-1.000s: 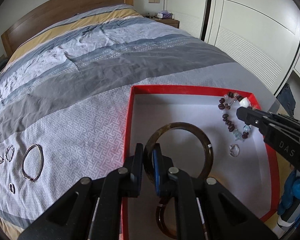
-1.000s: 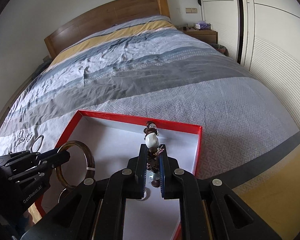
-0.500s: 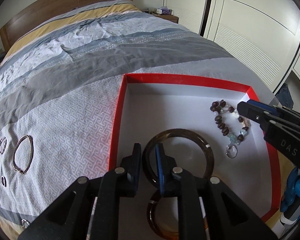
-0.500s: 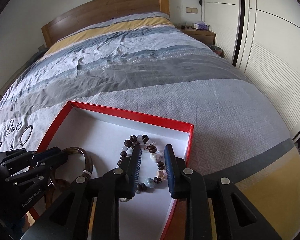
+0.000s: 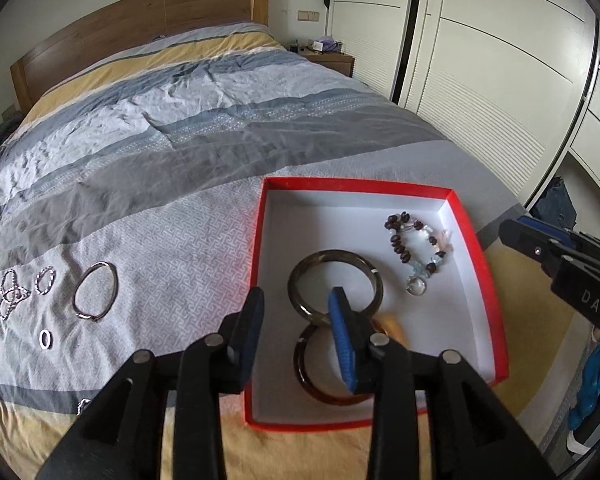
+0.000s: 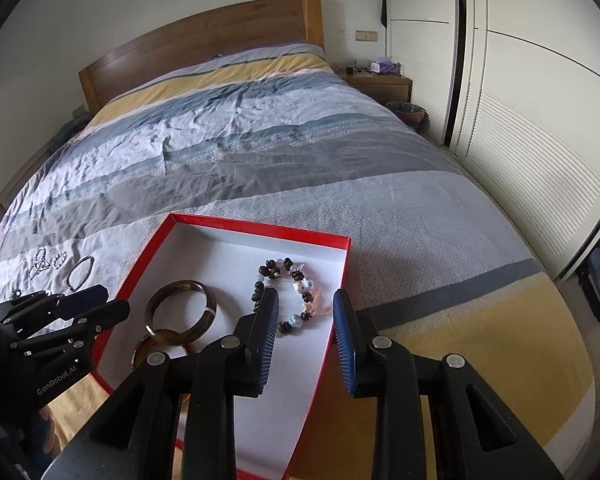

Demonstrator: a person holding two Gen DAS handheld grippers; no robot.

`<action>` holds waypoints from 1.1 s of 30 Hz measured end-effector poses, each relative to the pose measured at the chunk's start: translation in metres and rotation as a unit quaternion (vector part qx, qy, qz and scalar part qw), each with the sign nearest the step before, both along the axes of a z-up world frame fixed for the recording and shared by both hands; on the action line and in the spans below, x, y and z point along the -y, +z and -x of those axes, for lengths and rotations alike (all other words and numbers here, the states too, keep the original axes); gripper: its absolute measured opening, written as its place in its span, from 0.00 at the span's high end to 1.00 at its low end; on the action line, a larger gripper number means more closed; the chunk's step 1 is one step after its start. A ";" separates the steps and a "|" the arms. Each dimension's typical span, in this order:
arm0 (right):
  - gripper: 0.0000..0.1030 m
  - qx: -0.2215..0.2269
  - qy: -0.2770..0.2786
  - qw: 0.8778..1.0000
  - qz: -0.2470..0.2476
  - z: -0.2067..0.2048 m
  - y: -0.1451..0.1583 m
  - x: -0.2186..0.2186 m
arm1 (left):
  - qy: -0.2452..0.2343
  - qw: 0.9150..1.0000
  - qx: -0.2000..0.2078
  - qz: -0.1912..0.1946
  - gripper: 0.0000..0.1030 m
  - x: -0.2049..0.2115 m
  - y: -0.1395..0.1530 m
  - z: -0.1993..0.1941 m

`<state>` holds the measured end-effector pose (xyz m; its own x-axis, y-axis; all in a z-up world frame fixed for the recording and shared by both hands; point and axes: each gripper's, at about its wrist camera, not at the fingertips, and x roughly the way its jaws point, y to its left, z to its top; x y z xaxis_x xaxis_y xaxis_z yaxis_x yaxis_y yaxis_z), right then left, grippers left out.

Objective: Organize jewelry
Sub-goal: 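Open the right tool to drop the beaded bracelet while the left tool releases the dark bangle in the box, then withdraw both open tools from the box toward the remaining jewelry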

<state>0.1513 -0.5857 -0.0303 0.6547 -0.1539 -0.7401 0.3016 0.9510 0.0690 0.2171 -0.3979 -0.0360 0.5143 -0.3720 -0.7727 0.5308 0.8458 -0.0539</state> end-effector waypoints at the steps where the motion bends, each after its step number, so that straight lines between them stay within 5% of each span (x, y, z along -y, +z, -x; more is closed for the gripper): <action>1: 0.72 0.004 -0.002 1.000 -0.001 0.008 0.006 -0.004 | 0.003 1.000 0.003 0.002 0.69 -0.005 0.006 0.005; 12: 0.67 0.047 -0.005 0.999 -0.009 0.094 0.073 -0.066 | 0.045 0.998 0.044 0.006 0.68 -0.084 0.071 0.080; 33: 0.66 0.081 0.029 0.996 -0.020 0.193 0.117 -0.172 | 0.089 0.991 0.102 0.008 0.68 -0.204 0.126 0.192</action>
